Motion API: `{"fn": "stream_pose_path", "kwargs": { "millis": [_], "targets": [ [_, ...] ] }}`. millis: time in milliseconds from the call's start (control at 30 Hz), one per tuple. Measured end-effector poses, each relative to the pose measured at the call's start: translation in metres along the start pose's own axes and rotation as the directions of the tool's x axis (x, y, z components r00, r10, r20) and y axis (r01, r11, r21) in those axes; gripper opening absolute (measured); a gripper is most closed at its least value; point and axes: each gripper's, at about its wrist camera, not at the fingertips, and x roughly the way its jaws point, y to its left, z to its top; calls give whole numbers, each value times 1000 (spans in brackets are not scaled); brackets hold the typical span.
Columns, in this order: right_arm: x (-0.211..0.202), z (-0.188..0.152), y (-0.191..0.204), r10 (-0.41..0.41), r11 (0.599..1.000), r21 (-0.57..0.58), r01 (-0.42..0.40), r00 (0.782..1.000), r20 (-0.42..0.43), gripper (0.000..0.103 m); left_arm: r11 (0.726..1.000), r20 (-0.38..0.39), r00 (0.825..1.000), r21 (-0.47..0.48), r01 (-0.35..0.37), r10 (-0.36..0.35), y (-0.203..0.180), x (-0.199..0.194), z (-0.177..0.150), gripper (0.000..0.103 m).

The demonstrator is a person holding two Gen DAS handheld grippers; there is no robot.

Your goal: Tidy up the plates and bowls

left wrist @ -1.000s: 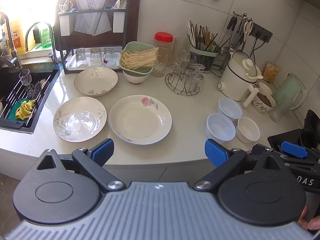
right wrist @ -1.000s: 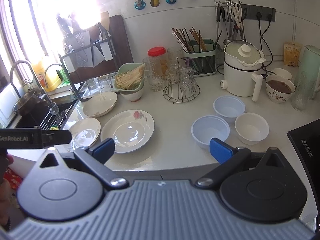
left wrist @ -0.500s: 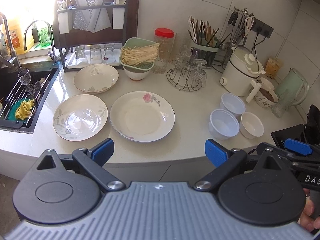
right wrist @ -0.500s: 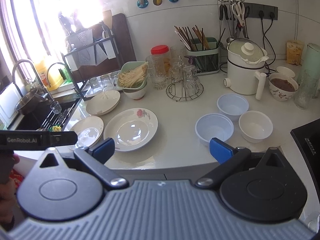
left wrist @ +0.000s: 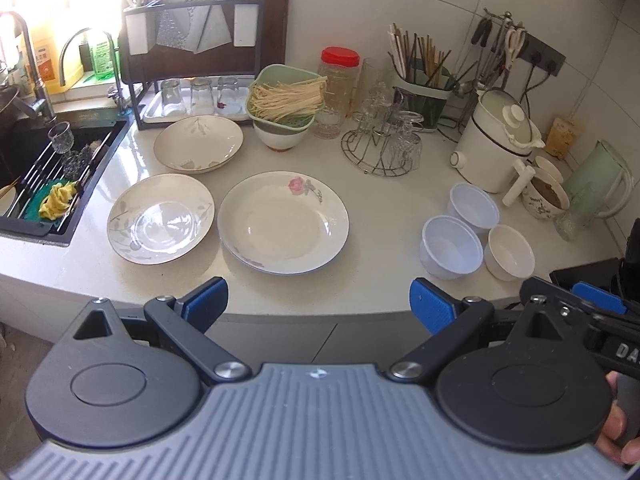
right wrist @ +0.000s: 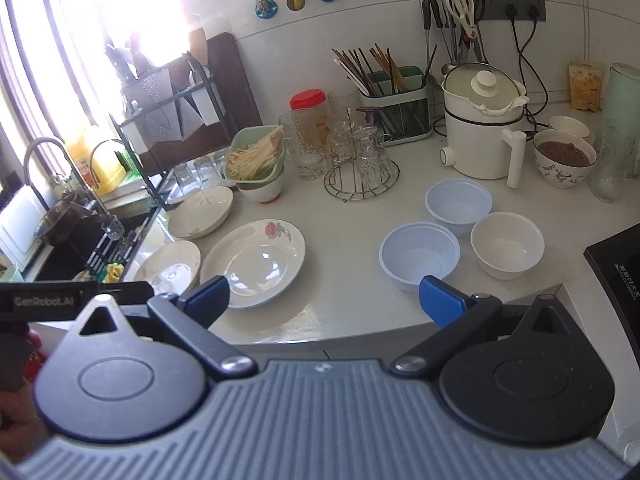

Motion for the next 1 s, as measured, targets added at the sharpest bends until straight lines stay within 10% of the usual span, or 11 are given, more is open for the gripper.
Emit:
{"fn": "stream_pose_path", "kwargs": {
  "millis": [433, 1000],
  "targets": [
    [17, -7, 18, -32, 999, -3, 32, 999, 24, 101, 998, -42, 997, -5, 62, -63, 29, 39, 15, 99],
    [97, -12, 140, -125, 983, 139, 120, 992, 25, 101, 961, -144, 969, 164, 223, -200, 170, 117, 89, 99]
  ]
}}
